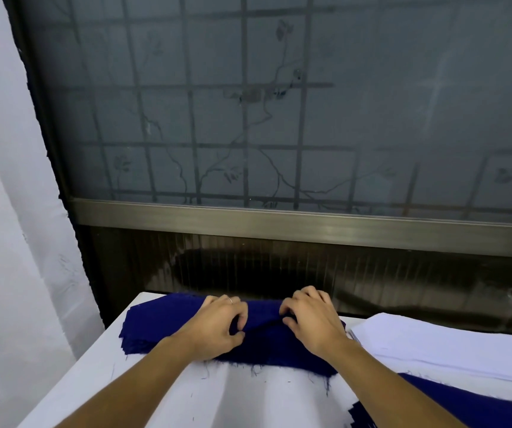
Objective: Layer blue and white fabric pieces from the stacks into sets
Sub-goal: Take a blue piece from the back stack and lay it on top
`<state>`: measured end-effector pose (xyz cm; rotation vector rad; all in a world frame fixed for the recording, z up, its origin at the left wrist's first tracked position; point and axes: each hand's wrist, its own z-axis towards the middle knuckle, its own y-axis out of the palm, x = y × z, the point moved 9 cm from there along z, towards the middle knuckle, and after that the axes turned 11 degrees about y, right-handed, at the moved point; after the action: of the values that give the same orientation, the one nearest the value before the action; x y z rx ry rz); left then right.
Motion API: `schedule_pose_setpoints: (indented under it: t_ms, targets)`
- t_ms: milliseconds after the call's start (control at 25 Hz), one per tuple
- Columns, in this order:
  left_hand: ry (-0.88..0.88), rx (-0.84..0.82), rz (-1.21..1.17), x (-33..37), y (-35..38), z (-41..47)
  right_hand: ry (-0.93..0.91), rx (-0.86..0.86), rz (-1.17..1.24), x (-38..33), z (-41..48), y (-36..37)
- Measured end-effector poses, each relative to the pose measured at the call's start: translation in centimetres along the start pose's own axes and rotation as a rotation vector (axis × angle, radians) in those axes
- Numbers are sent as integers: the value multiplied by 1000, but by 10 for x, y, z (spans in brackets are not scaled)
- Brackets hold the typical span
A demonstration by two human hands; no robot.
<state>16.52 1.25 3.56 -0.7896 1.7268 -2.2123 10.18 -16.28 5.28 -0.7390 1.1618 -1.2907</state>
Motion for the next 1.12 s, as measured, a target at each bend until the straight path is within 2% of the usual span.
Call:
schedule_pose_setpoints:
  t_ms: [120, 280, 480, 600, 920, 1040, 1120]
  targets:
    - [31, 38, -18, 17, -21, -1, -57, 63, -27, -10, -1, -8]
    - [67, 137, -45, 42, -50, -6, -135, 57, -35, -31, -3, -18]
    - [-21, 138, 49, 37, -85, -25, 36, 133, 27, 0, -11, -61]
    - [-150, 148, -7, 17, -102, -52, 97, 162, 2, 30, -27, -94]
    - [-229, 356, -246, 25, -133, -106, 265, 183, 16, 88, -90, -156]
    - [-254, 470, -351, 35, -135, -122, 335, 128, 133, 106, -115, -164]
    - [-296, 553, -413, 41, -133, -134, 416, 96, 302, 119, -133, -165]
